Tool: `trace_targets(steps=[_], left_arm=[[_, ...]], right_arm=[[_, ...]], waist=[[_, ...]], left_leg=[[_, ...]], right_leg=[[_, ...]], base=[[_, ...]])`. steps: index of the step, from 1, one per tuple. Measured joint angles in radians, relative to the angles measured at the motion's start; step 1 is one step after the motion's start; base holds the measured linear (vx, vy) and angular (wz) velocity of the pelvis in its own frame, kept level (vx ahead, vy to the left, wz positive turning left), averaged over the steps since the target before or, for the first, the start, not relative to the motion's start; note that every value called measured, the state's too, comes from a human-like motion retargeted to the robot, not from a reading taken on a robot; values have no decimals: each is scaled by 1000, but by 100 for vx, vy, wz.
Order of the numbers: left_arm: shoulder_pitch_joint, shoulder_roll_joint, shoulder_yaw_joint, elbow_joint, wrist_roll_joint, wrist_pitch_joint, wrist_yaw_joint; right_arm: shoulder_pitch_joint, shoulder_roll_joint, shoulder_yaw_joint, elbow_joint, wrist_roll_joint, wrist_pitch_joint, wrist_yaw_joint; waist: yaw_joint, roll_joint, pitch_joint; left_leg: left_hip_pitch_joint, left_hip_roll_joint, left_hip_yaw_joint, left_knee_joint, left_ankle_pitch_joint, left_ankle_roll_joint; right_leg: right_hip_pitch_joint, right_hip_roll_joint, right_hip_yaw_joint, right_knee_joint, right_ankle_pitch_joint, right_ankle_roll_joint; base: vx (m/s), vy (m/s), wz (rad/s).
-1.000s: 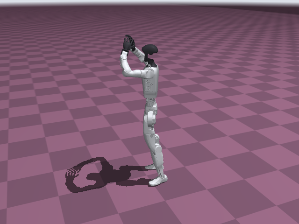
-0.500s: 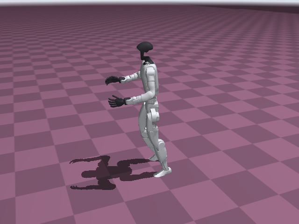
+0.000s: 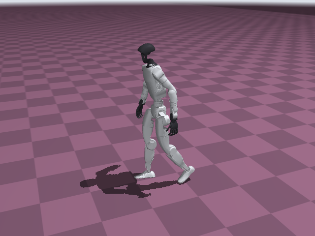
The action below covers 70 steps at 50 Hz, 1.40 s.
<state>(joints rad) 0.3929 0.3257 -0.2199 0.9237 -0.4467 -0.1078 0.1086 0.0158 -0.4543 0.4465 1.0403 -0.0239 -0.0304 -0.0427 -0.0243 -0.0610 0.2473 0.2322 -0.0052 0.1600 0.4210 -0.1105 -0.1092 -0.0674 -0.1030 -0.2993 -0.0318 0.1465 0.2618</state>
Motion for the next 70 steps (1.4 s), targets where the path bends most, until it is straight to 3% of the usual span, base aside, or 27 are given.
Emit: trace_targets(steps=[3, 5, 10, 15, 20, 24, 29, 33, 35, 37, 42, 45, 48, 53, 55, 60, 63, 65, 70], left_arm=[[28, -18, 17, -14, -51, 26, 28], [25, -29, 25, -15, -91, 36, 47], [2, -41, 16, -17, -154, 42, 56], [-37, -36, 9, -16, -175, 26, 63], [-91, -39, 47, -4, -148, -24, 101], [-121, -40, 68, -2, -118, -61, 117], [-205, -13, 51, 24, -118, -56, 128], [-261, 18, 7, 48, -88, -43, 135], [-296, 35, -17, 58, -57, -31, 143], [-353, 49, -23, 70, -4, -5, 169], [-503, 82, -87, 40, 32, 18, 211], [-612, 100, -150, -26, 19, 28, 210], [-737, 122, -220, -126, -15, 26, 175], [-962, 157, -303, -319, -55, -5, 91], [-1066, 173, -317, -394, -58, -23, 69], [-1302, 168, -328, -571, -75, -73, 82], [-1425, 155, -327, -662, -70, -106, 103], [-1499, 149, -327, -718, -60, -127, 117], [-1664, 166, -342, -835, 13, -161, 147]], right_arm=[[-5, -4, 2, 5, 13, 13, -32], [-39, -6, 4, 14, 16, 21, -57], [-174, 4, 16, 24, 5, 39, -116], [-310, 21, 42, -56, 4, 29, -172], [-377, 15, 77, -222, -5, -37, -205], [-376, 3, 110, -331, -11, -82, -183], [-346, 2, 161, -370, -23, -74, -159], [-272, 21, 182, -317, -6, -53, -140], [-229, 34, 176, -279, 26, -42, -124], [-192, 39, 144, -263, 138, 32, -130], [-110, 40, 46, -259, 312, 17, -165], [-78, 6, -12, -339, 413, -9, -187], [-71, -57, -58, -480, 488, -39, -209], [-120, -186, -142, -759, 500, -88, -251], [-180, -240, -181, -864, 464, -100, -266], [-356, -396, -259, -1070, 352, -126, -319], [-463, -488, -284, -1167, 296, -140, -357], [-531, -549, -294, -1221, 263, -149, -381], [-669, -685, -315, -1322, 181, -169, -431]], waist=[[18, -8, -51], [44, -1, -80], [133, -15, -112], [223, -47, -120], [269, -9, -108], [260, 8, -117], [248, -10, -130], [224, -7, -122], [201, -5, -122], [182, -16, -143], [81, -13, -147], [9, -2, -134], [-56, -3, -124], [-132, -79, -110], [-119, -107, -107], [-102, -116, -113], [-100, -107, -124], [-104, -102, -130], [-127, -89, -149]], left_leg=[[-195, 16, 27, 350, 138, 65], [-319, 73, 85, 545, 155, 110], [-478, 162, 232, 669, 19, 187], [-509, 110, 292, 301, 21, 118], [-389, 85, 325, -388, 152, -25], [-401, 124, 401, -508, 102, -128], [-358, 130, 446, -508, 189, -99], [-265, 126, 421, -508, 202, -79], [-226, 120, 404, -506, 174, -74], [-227, 105, 402, -508, 161, -82], [-209, 89, 333, -467, 92, -102], [-187, 83, 281, -452, 57, -102], [-157, 64, 237, -452, 24, -96], [-67, -21, 203, -445, -49, -116], [-39, -18, 237, -448, -60, -151], [32, -34, 285, -414, -103, -151], [69, -16, 313, -335, -137, -150], [72, 2, 324, -240, -143, -126], [-81, 113, 308, 248, -73, -12]], right_leg=[[22, -56, 4, 63, -75, -19], [22, -63, 15, 106, -118, -30], [52, -75, 78, 167, -191, -32], [101, -88, 169, 175, -243, -42], [212, -41, 219, 158, -307, -44], [293, -24, 226, 150, -346, -51], [311, -38, 238, 243, -334, -92], [280, -53, 229, 453, -197, -153], [210, -66, 211, 629, -110, -183], [63, -94, 194, 841, -65, -200], [-144, -104, 125, 1060, -106, -215], [-189, -82, 71, 958, -141, -194], [-182, -67, 6, 696, -139, -161], [-119, -53, -22, 135, 20, -12], [-150, 14, 5, -6, 70, 0], [-178, 72, 13, -55, 47, 0], [-124, 76, 12, -55, 115, 0], [-83, 69, 23, -55, 141, 0], [-20, 38, 69, 28, 66, 0]], base=[[61, -3, 27], [55, -8, -17], [51, -6, -68], [50, 2, -102], [56, 13, -74], [60, 20, -25], [62, 23, -25], [63, 31, -6], [56, 32, 23], [50, 29, 30], [46, 21, 76], [41, 13, 97], [40, 8, 81], [44, -4, 35], [34, -41, -73], [42, -15, -70], [62, -5, -53], [63, 2, -35], [56, 11, -16]])
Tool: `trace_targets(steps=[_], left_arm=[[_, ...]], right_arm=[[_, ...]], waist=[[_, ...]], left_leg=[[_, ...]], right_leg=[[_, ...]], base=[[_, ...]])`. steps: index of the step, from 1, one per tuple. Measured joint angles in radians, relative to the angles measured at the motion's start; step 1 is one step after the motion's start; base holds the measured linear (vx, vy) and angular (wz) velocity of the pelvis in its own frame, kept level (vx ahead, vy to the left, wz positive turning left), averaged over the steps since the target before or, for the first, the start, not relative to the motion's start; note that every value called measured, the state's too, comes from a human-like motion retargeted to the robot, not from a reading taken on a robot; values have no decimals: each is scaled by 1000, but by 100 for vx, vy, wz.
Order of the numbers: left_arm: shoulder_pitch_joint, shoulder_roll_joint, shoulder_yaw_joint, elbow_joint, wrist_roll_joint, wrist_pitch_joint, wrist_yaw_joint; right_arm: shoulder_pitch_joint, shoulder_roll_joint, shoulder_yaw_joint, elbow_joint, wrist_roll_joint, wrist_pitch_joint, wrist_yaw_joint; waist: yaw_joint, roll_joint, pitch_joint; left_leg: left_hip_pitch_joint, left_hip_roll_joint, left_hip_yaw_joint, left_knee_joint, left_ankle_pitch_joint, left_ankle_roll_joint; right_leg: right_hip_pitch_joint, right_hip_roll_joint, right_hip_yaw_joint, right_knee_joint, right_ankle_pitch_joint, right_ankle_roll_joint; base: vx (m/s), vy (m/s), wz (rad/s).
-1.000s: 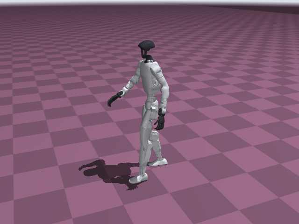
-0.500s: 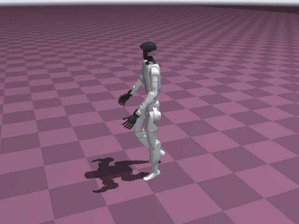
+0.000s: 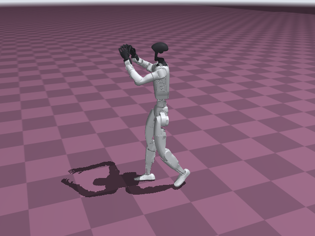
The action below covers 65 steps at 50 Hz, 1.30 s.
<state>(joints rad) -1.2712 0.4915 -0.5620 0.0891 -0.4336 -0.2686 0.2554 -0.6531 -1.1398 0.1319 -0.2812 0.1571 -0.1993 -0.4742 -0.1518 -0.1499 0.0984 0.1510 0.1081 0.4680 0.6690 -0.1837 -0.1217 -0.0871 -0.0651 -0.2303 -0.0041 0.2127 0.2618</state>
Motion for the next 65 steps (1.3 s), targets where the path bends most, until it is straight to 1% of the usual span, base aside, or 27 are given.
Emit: trace_targets(steps=[2, 4, 5, 7, 9, 10, 12, 13, 15, 18, 25, 31, 36, 45, 65], left_arm=[[-65, 21, -11, -34, 68, -11, 10], [-124, 47, -23, -61, 140, -25, 20], [-148, 61, -30, -73, 172, -31, 23], [-210, 84, -43, -89, 245, -44, 44], [-262, 103, -61, -99, 296, -56, 64], [-284, 112, -71, -102, 317, -62, 73], [-318, 131, -94, -104, 347, -70, 85], [-332, 138, -105, -105, 358, -72, 89], [-356, 150, -126, -106, 370, -74, 99], [-386, 156, -149, -104, 370, -82, 111], [-415, 164, -164, -98, 363, -108, 119], [-410, 175, -153, -99, 359, -109, 115], [-403, 183, -144, -101, 360, -109, 118], [-402, 191, -139, -99, 374, -110, 124], [-411, 189, -133, -91, 389, -112, 136]], right_arm=[[-45, -45, -6, -27, -37, -13, -18], [-85, -80, -9, -48, -78, -24, -34], [-100, -94, -11, -56, -98, -27, -39], [-150, -122, -3, -68, -149, -28, -52], [-207, -140, 20, -72, -191, -29, -60], [-236, -147, 34, -71, -207, -32, -64], [-285, -158, 60, -68, -220, -47, -66], [-305, -163, 69, -66, -222, -54, -66], [-335, -177, 84, -63, -219, -66, -65], [-374, -202, 103, -59, -212, -80, -65], [-443, -251, 133, -72, -216, -96, -77], [-501, -262, 163, -71, -239, -72, -82], [-535, -260, 187, -61, -244, -65, -83], [-562, -267, 222, -53, -226, -84, -81], [-597, -287, 250, -39, -213, -93, -64]], waist=[[-10, 19, -25], [-8, 34, -48], [-1, 38, -58], [14, 35, -65], [36, 27, -63], [47, 24, -60], [61, 38, -58], [65, 48, -60], [66, 61, -69], [49, 67, -84], [13, 88, -123], [19, 90, -141], [21, 93, -147], [13, 103, -148], [5, 115, -143]], left_leg=[[-112, 73, -13, 185, 12, 18], [-191, 139, -3, 270, -10, 18], [-216, 170, 12, 282, -30, 14], [-229, 190, 65, 181, -64, -1], [-199, 164, 114, -31, -59, -29], [-175, 140, 129, -161, -39, -48], [-133, 106, 107, -385, 34, -81], [-119, 98, 86, -456, 65, -86], [-98, 88, 55, -529, 102, -80], [-73, 72, 52, -553, 104, -65], [-38, 48, 69, -597, 82, -106], [-9, 27, 94, -602, 60, -106], [12, 26, 113, -610, 51, -109], [31, 29, 123, -631, 39, -111], [22, 30, 118, -651, 38, -118]], right_leg=[[-10, 13, 4, 32, -26, 0], [-20, 36, 11, 55, -42, 0], [-21, 50, 17, 62, -48, 0], [-28, 60, 30, 81, -59, 0], [-20, 63, 52, 92, -70, 0], [-12, 65, 64, 95, -75, 0], [10, 84, 84, 92, -86, 0], [21, 94, 92, 88, -91, 0], [40, 103, 107, 78, -100, 0], [62, 96, 112, 64, -114, 0], [87, 76, 114, 45, -149, 0], [100, 55, 146, 46, -167, 0], [106, 60, 162, 52, -178, 0], [114, 72, 167, 47, -189, 0], [103, 79, 157, 40, -193, 0]], base=[[44, 4, -9], [39, -6, -35], [35, -11, -55], [31, -12, -61], [28, -7, -73], [27, 2, -75], [27, 11, -65], [27, 16, -48], [26, 17, -28], [23, 16, 4], [19, 18, 7], [14, 13, -19], [9, 2, -16], [3, 0, -3], [0, 0, 0]])
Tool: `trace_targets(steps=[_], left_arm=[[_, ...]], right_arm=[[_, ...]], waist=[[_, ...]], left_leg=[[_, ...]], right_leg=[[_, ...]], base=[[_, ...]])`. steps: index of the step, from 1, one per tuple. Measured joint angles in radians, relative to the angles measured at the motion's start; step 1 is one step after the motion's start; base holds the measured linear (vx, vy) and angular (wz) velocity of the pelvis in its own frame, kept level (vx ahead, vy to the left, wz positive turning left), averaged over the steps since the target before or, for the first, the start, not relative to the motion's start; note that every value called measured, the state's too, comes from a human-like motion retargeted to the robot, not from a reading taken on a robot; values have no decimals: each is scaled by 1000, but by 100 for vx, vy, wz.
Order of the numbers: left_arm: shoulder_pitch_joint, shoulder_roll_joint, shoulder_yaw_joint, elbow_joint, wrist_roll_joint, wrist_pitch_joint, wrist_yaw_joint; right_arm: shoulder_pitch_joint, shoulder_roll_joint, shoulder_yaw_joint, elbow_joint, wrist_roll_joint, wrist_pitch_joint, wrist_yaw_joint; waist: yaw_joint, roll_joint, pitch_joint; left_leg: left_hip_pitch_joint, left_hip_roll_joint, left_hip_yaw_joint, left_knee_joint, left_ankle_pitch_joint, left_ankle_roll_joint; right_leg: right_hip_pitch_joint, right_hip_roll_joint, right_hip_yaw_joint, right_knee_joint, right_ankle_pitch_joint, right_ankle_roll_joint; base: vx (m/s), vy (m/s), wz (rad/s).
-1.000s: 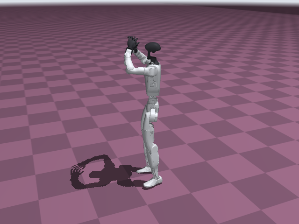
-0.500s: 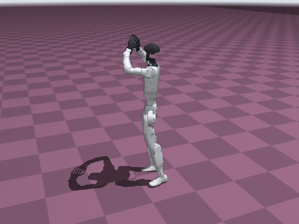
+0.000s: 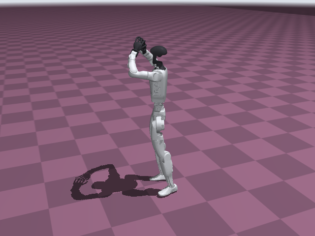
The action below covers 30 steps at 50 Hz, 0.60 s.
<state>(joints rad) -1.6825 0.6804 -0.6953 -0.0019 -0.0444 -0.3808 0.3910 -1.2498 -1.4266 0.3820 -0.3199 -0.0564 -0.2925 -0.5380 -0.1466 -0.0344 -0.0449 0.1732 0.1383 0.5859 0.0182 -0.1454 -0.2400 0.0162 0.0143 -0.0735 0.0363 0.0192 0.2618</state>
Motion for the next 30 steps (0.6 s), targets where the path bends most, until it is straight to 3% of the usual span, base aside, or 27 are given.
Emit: trace_targets(steps=[30], left_arm=[[0, 11, 2, -2, 12, 5, -2]], right_arm=[[-35, -5, 26, 6, -1, 2, 2]], waist=[[15, -1, 1]], left_leg=[[5, 0, 8, -5, -4, -1]], right_leg=[[-1, 3, 5, 0, 2, 0]], base=[[0, 0, 0]])
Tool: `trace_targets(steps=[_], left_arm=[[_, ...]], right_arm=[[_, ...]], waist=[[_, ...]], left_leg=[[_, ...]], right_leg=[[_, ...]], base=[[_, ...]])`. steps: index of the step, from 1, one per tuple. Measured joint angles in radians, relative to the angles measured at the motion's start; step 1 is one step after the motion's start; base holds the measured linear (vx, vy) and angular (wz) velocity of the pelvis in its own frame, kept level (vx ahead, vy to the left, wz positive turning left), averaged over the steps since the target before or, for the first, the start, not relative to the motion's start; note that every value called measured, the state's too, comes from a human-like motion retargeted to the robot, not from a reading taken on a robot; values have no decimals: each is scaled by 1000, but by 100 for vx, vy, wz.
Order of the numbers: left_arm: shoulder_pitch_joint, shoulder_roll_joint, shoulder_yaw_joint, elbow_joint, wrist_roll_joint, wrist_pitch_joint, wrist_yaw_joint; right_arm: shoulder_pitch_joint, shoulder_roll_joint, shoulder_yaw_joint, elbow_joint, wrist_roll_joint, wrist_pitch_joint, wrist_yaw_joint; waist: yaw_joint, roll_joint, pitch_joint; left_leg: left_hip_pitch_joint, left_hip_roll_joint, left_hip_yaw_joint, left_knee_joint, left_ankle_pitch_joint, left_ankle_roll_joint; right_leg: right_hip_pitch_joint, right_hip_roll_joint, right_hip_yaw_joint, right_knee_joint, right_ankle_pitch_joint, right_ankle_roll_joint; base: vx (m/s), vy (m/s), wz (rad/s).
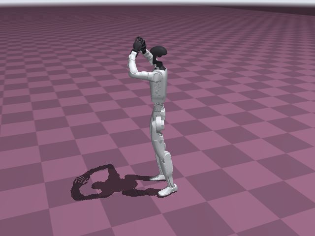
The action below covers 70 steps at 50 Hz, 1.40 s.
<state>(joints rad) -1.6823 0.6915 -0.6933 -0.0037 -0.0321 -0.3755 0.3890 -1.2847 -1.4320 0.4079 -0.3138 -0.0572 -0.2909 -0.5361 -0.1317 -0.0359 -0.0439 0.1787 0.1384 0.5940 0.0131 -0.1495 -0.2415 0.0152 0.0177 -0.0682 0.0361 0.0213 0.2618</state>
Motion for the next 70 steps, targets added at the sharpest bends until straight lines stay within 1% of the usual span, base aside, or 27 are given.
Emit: trace_targets(steps=[33, 45, 60, 65, 70], left_arm=[[-4, 7, 3, 1, 15, 0, -2], [-2, 15, 5, -1, 22, 1, -4], [28, 20, 8, 0, -30, -2, -65], [116, 21, 43, -2, -94, -6, -103], [369, 37, 163, -26, -229, 1, -195]], right_arm=[[-12, 3, 9, 8, 2, -2, 7], [-8, 4, -11, 16, -13, 5, -4], [23, 39, -28, 20, 24, -7, 22], [73, 106, -39, 22, 60, -11, 45], [176, 230, -61, 38, 67, 12, 91]], waist=[[4, -3, -1], [6, 0, 2], [-1, 12, 15], [-15, 23, 22], [-5, 33, 49]], left_leg=[[3, 3, 13, -5, -1, -2], [-1, 5, 15, -8, 0, -3], [-17, 16, 11, -10, 1, -8], [-28, 22, 0, 7, -11, -8], [-24, 18, 3, 46, -31, 13]], right_leg=[[-5, 8, 10, -1, 2, 0], [-11, 12, 12, -2, 0, 0], [-24, 24, 9, -7, -7, 0], [-26, 22, 4, -2, -17, 0], [-13, 4, 18, 13, -40, 0]], base=[[0, 0, 0], [0, 0, 0], [0, 0, 0], [2, 1, 3], [7, 5, -6]])
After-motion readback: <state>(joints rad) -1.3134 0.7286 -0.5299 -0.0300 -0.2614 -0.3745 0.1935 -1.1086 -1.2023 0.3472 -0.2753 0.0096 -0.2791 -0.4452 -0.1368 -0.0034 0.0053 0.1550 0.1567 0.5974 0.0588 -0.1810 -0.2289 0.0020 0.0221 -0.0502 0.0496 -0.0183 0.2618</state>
